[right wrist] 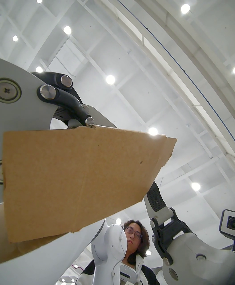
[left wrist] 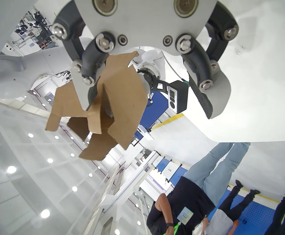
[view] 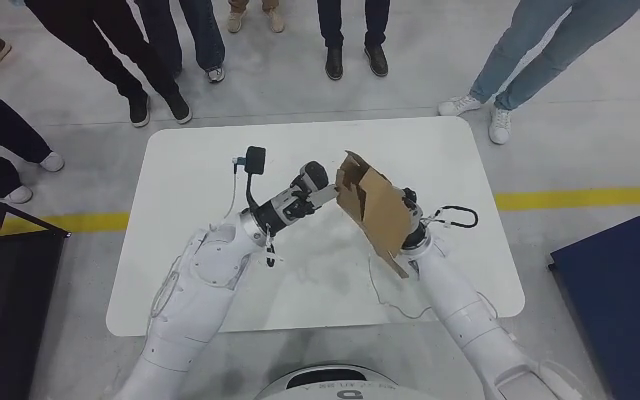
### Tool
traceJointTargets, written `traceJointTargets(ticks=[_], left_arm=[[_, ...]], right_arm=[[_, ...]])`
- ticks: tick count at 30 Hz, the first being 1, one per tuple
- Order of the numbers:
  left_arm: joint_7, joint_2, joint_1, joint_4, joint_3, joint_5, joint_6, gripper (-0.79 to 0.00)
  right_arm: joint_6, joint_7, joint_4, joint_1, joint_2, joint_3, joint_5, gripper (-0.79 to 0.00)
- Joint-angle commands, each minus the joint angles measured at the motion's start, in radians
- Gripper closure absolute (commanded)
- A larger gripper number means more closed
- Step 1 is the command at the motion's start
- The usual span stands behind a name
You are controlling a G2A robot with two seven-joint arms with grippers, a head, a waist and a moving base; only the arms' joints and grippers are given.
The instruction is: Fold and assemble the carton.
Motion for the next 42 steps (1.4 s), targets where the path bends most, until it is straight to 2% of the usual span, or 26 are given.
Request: traceJointTargets(ticks=[1,6,15,22,42], left_arm=[[0.014,0.003,0.012,-0.018,-0.015,0.000,-0.010,-0.785],[0.005,0.010,0.026,-0.055,-0.033,-0.003,0.003,-0.785],[-0.015,0.011,-0.039,-0.077,-0.008,0.040,0.083,-0.785],[-0.039,0.014,-0.063,-0.088,0.012,0.104,0.142,-0.785],[-0.080,0.025,-0.098,-0.049,0.030,0.141,0.193,-0.785]], right_arm=[[-0.004,0.001,0.006,0.001,-0.001,0.009,0.005,0.000],[-0.013,0.010,0.021,0.004,0.001,0.037,-0.005,0.000],[-0.022,0.022,0.034,-0.002,-0.002,0.042,-0.034,0.000],[-0.024,0.022,0.033,-0.004,-0.006,0.050,-0.038,0.000],[0.008,0.008,0.006,0.003,-0.016,0.054,-0.057,0.000]])
